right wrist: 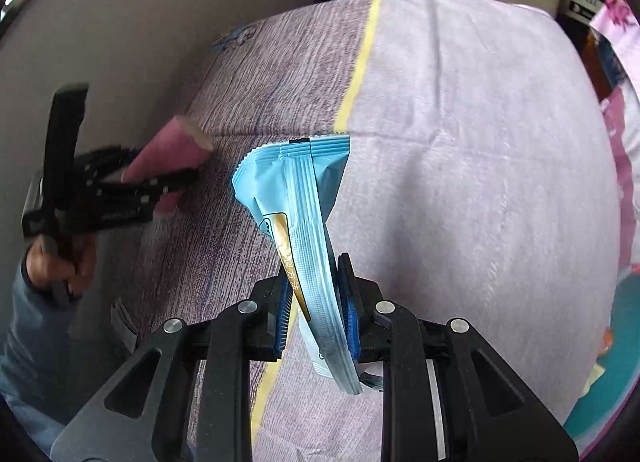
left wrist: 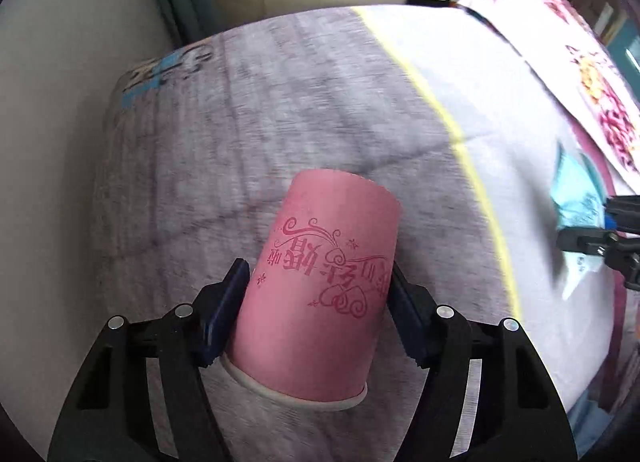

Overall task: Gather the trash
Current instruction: 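Carry the pink cup and blue wrapper over the teal bin and open both grippers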

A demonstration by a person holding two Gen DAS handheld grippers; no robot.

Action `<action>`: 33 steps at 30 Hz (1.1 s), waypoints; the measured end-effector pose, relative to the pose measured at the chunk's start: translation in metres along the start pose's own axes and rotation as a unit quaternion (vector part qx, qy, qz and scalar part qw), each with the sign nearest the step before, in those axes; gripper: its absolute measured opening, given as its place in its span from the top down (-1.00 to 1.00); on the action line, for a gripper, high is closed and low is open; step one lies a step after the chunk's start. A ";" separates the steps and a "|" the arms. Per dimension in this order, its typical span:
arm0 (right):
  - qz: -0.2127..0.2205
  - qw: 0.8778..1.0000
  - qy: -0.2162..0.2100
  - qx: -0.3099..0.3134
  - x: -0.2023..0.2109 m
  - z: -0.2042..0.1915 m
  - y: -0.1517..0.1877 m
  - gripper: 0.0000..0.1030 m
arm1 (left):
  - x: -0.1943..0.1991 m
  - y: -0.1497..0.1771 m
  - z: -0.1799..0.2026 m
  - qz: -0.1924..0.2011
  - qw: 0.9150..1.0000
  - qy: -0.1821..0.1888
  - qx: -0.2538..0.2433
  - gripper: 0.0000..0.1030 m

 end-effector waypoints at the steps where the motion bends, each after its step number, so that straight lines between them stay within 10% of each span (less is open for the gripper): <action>1: 0.002 1.000 -0.003 -0.012 0.002 0.004 0.005 0.59 | 0.001 0.001 0.008 0.001 1.000 0.005 -0.003 -0.33; 16: 0.056 0.991 0.029 -0.120 0.050 0.082 0.063 0.59 | -0.013 0.002 0.153 0.003 0.996 0.061 -0.071 -0.33; 33: 0.156 0.951 0.065 -0.257 0.133 0.225 0.132 0.59 | -0.047 -0.020 0.332 -0.005 0.982 0.115 -0.152 -0.33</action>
Point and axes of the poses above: each gripper's, at about its wrist camera, not at the fingertips, and x roughly against the way its jaws point, z to its right, y to its underside, the point moved 8 cm from there along -x, roughly the way its jaws point, and after that the axes turned 12 degrees about y, right-handed, at the moved point
